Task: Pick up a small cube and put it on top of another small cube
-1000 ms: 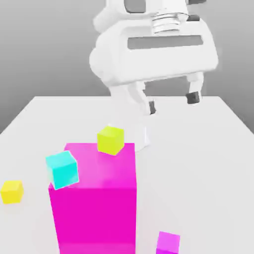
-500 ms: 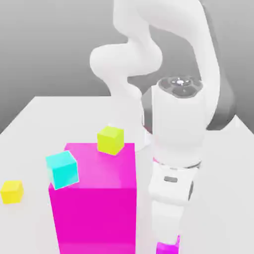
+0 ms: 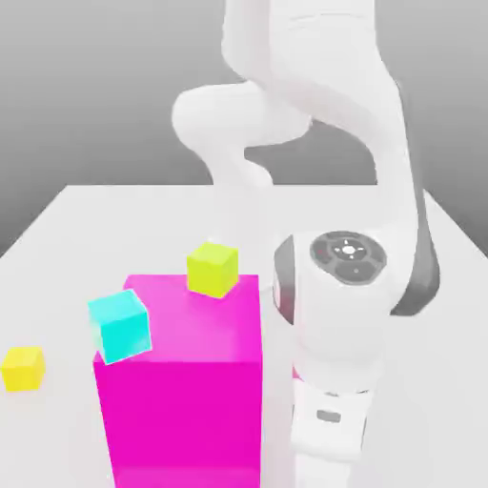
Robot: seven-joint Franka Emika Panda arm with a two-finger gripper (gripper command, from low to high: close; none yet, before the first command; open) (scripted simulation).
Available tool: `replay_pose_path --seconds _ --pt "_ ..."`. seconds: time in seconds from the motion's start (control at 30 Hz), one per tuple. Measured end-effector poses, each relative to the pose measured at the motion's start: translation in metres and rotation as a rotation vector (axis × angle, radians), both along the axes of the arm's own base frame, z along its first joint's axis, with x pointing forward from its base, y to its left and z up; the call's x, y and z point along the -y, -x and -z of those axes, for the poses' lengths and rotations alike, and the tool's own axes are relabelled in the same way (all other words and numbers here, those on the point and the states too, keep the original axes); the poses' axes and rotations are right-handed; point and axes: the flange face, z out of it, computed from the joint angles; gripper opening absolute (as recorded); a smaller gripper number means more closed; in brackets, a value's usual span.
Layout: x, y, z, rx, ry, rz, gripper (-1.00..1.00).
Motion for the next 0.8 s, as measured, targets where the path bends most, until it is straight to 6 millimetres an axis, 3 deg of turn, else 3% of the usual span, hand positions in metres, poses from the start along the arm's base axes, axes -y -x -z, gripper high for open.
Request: replay_pose_path --seconds 0.1,0.23,0.37,0.53,0.57,0.6,0.7,0.73,0.8 --pt "0.007 -0.014 -0.045 0.011 -0.027 -0.025 -1.0" --pt "0.041 -0.032 -0.12 0.035 -0.04 -0.05 -1.0" --pt "0.107 -0.032 -0.193 0.052 -0.021 -0.019 -1.0" --pt "0.193 0.001 -0.265 0.03 0.008 0.045 -1.0" --pt "0.208 0.009 -0.273 0.02 0.008 0.059 -1.0" --pt "0.214 0.013 -0.269 0.009 0.003 0.067 -1.0" --pt "0.219 0.016 -0.23 0.0 -0.002 0.074 -1.0" --pt "0.22 0.017 -0.216 -0.001 -0.002 0.075 1.0" --pt "0.22 0.017 -0.216 -0.001 -0.002 0.075 1.0"
